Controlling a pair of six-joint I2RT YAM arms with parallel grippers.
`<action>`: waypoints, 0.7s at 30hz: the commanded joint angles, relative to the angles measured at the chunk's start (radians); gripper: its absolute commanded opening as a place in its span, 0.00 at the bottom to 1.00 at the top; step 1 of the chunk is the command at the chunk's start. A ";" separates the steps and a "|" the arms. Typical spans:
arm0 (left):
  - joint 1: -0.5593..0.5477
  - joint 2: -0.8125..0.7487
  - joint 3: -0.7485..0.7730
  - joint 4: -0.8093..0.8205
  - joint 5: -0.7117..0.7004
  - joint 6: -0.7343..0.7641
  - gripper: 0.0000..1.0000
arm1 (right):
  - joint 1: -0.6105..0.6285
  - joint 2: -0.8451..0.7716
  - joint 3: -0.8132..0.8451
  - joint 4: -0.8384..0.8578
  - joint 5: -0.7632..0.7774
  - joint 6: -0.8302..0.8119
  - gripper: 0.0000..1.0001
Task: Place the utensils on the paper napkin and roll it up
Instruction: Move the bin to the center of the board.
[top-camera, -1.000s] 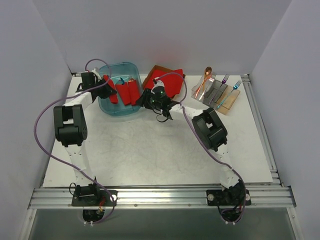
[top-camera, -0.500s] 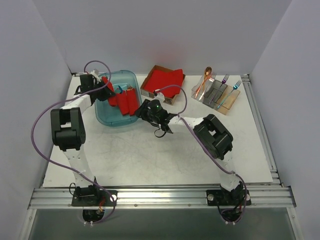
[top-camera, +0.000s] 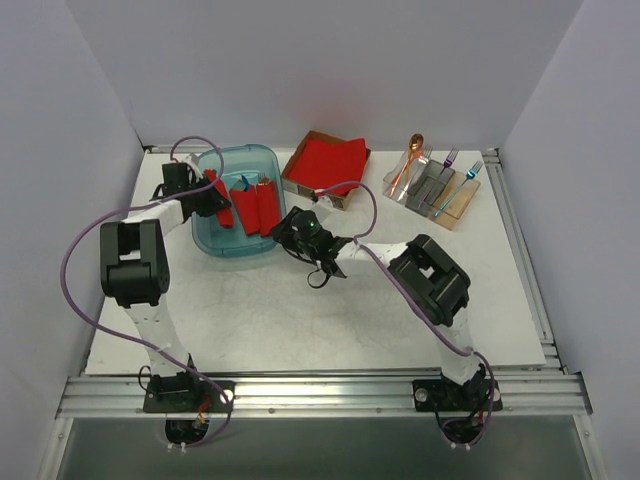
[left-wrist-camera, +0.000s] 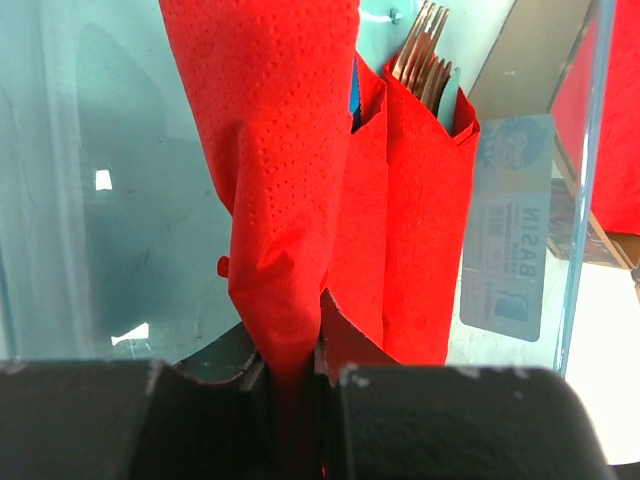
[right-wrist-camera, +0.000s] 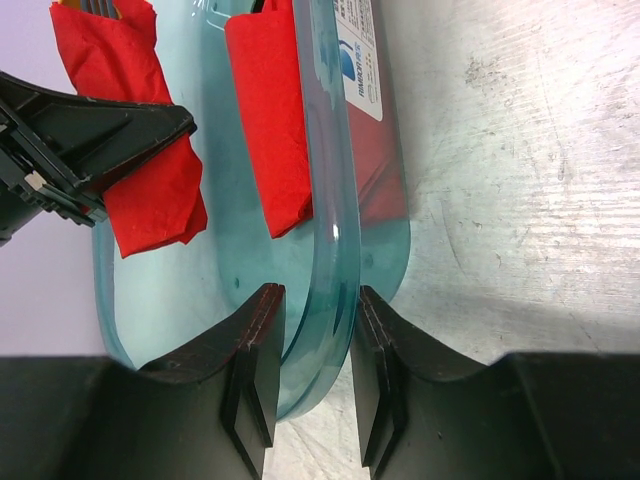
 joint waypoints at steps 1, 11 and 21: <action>-0.012 -0.053 -0.003 0.052 0.001 0.023 0.02 | 0.010 -0.066 -0.011 0.019 0.073 -0.006 0.17; -0.027 0.029 0.068 -0.047 -0.042 0.032 0.02 | 0.013 -0.075 -0.030 0.019 0.084 0.008 0.17; -0.027 0.080 0.088 -0.090 -0.057 0.052 0.03 | 0.015 -0.087 -0.043 0.025 0.098 0.013 0.17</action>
